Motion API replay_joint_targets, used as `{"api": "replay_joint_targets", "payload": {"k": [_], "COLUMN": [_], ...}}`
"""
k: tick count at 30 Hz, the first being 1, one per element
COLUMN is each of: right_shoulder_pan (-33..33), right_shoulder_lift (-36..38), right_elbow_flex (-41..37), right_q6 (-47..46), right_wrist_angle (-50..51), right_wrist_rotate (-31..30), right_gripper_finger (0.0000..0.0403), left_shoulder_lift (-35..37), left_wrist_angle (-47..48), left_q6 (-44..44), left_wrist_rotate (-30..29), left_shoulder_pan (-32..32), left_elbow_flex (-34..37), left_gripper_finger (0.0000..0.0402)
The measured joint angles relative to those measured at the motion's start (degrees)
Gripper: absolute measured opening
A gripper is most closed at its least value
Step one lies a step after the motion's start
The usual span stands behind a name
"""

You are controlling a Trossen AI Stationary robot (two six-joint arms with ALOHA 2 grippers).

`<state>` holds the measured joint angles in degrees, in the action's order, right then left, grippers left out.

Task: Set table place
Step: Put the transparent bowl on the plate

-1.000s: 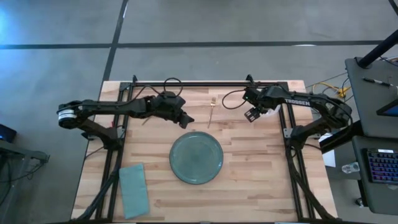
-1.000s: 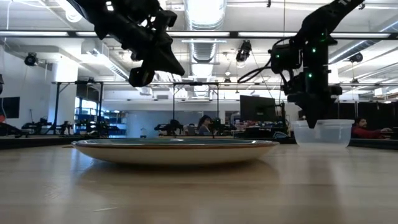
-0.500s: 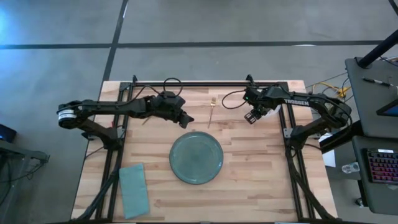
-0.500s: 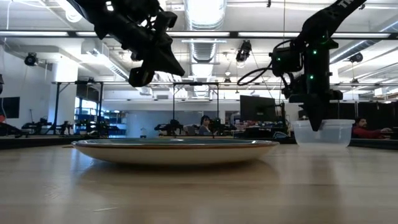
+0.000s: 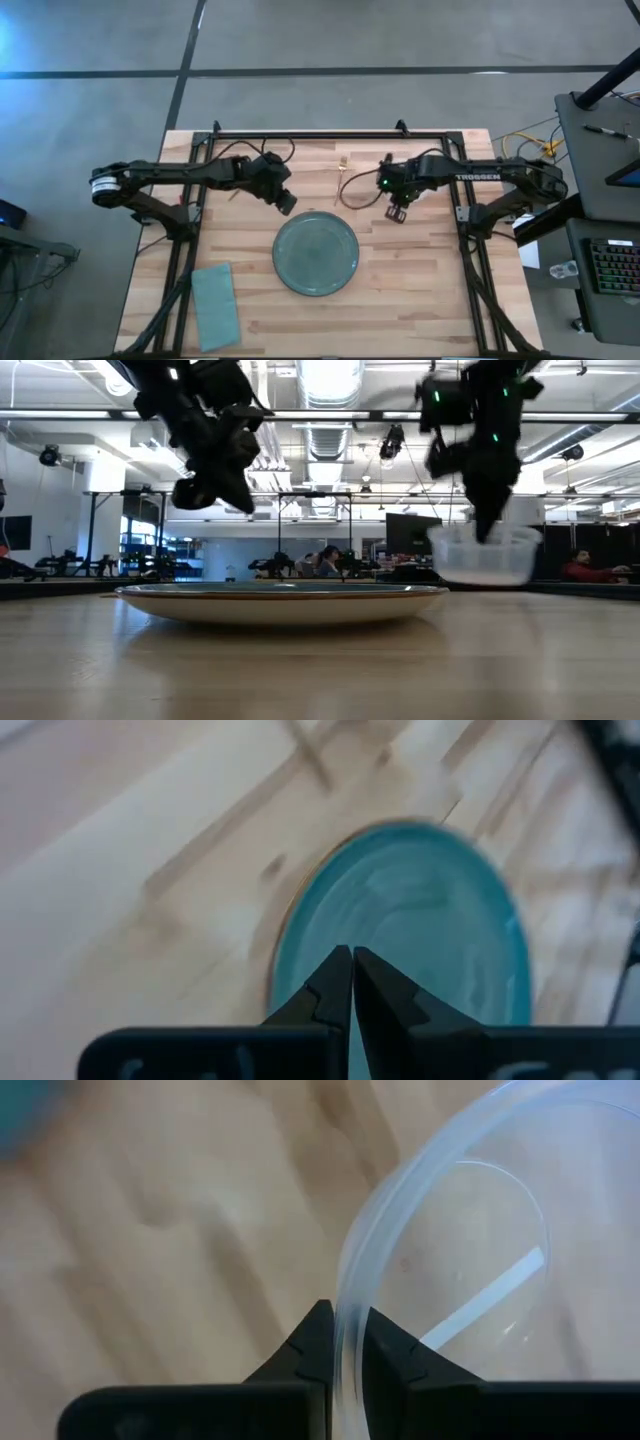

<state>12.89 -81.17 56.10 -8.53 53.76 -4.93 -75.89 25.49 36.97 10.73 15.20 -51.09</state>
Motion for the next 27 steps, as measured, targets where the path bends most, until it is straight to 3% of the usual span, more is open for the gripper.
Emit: {"api": "replay_joint_targets", "payload": {"k": [6,12,21,27], "right_shoulder_pan": [-6.90,-9.60,-12.88,-13.63], "right_shoulder_lift": [-2.24,-8.94,-18.38,-21.42], "right_elbow_flex": [11.62,22.00,30.81,33.66], "right_q6": [4.21,4.51,7.92,9.66], "right_wrist_angle": [1.70,6.64,8.33,8.90], "right_wrist_rotate": [1.31,0.90,2.31,4.62], "right_gripper_finger": [0.0018,0.0023,0.0025,0.0025], "left_shoulder_lift": [1.87,4.74,7.78,4.29], "left_wrist_angle": [7.94,9.90,5.21,-0.54], "left_q6": [0.47,7.91,23.22,29.63], "left_wrist_rotate": [-0.77,-2.75,-6.58,-8.20], "left_shoulder_pan": [-0.98,-5.79,-17.04,-22.30], "left_elbow_flex": [2.33,7.90,14.86,15.98], "left_gripper_finger": [0.0000,0.0000,0.0000,0.0000]}}
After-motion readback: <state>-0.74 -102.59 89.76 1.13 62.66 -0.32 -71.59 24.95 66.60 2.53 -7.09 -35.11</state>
